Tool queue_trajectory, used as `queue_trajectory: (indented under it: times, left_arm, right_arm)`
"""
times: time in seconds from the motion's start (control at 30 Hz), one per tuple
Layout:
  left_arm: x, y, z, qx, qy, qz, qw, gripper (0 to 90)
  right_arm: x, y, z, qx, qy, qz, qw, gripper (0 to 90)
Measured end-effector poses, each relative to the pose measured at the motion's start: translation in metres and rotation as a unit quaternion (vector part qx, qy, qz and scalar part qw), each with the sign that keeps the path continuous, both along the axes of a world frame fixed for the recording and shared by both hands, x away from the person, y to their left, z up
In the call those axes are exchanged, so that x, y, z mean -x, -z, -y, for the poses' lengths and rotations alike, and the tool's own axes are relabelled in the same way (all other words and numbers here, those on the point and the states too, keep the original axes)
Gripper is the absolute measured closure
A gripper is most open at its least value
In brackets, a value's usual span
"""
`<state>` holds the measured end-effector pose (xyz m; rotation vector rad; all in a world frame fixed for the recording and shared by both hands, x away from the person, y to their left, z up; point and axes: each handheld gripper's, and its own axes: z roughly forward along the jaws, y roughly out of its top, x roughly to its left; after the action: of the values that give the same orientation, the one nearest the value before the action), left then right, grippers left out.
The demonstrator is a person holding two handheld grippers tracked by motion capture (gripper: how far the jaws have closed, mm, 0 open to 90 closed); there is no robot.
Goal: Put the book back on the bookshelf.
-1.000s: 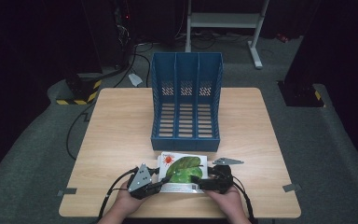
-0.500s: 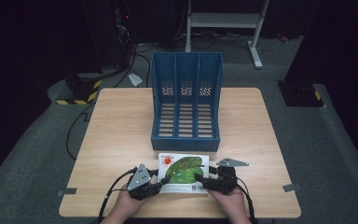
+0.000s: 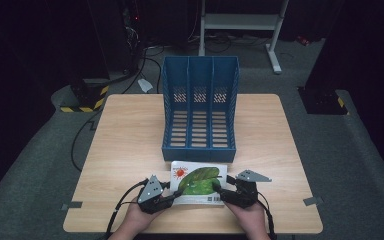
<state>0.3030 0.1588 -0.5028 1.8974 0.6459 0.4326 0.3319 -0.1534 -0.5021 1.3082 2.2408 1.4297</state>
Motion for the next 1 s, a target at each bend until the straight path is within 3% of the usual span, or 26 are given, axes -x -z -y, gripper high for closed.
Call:
queue_trajectory:
  times: [0.1,0.47,0.77,1.0]
  left_arm:
    - [0.0,0.0,0.0,0.0,-0.001,-0.001,1.0,62.6]
    - [-0.003,0.006,0.005,-0.034,-0.004,0.0,0.9994,65.5]
    - [-0.001,0.007,0.005,-0.047,0.001,0.003,0.9989,66.4]
    - [0.004,0.01,0.006,-0.087,0.009,0.004,0.9961,65.6]
  right_arm:
    - [0.001,-0.001,0.0,0.002,0.004,0.009,0.9999,39.1]
    - [0.009,-0.011,0.004,-0.006,0.019,0.062,0.9979,43.5]
    - [0.017,-0.012,0.007,-0.002,0.013,0.078,0.9968,44.2]
    - [0.022,-0.012,0.009,-0.005,0.008,0.085,0.9963,45.0]
